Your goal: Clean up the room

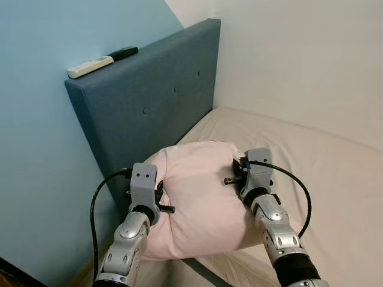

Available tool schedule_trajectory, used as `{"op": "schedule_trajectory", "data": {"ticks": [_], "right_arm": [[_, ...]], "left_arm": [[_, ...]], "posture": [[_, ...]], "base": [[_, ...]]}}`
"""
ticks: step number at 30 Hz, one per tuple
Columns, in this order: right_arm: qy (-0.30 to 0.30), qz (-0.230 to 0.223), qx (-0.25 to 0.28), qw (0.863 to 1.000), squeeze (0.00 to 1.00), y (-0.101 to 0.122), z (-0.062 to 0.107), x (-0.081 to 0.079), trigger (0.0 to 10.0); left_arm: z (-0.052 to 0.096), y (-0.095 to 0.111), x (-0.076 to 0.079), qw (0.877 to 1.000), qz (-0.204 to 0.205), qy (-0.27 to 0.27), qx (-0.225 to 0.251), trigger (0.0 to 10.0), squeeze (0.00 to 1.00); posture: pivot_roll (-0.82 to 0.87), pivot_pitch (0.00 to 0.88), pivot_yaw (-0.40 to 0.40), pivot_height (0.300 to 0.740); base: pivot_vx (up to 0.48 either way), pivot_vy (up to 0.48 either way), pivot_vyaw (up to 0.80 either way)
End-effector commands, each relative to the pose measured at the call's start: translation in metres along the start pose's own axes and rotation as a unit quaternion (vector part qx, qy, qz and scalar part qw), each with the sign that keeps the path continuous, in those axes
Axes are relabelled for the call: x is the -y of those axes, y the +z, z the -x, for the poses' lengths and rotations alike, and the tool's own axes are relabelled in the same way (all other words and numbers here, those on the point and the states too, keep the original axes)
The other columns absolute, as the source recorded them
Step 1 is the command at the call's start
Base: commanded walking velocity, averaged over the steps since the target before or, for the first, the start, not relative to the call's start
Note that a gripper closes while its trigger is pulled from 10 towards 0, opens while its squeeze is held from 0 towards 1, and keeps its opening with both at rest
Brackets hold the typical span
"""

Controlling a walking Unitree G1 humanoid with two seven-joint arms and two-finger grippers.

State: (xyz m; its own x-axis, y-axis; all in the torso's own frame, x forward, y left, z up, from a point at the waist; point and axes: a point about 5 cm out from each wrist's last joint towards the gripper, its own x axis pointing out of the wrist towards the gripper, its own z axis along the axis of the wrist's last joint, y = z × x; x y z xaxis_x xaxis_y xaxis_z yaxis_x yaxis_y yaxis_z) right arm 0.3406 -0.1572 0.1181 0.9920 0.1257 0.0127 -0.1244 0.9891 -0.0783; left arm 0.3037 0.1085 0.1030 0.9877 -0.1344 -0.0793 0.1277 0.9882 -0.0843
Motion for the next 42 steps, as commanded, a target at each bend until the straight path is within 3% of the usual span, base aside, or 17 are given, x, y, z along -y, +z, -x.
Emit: {"op": "schedule_trajectory", "data": {"ticks": [1,42], "right_arm": [[-0.015,0.01,0.045,0.999,0.0,0.0162,-0.0029,0.0065,10.0],[-0.006,0.007,0.029,1.0,0.0,0.0092,-0.0028,0.0036,10.0]], "left_arm": [[0.001,0.0135,-0.0106,0.999,-0.002,0.021,0.039,10.0,0.0],[0.0012,0.013,-0.0166,0.999,0.001,0.029,0.039,10.0,0.0]], "posture": [[-0.02,0.067,0.006,0.74],[-0.01,0.071,0.003,0.74]], "base": [[0.345,0.0,0.0],[0.316,0.0,0.0]]}}
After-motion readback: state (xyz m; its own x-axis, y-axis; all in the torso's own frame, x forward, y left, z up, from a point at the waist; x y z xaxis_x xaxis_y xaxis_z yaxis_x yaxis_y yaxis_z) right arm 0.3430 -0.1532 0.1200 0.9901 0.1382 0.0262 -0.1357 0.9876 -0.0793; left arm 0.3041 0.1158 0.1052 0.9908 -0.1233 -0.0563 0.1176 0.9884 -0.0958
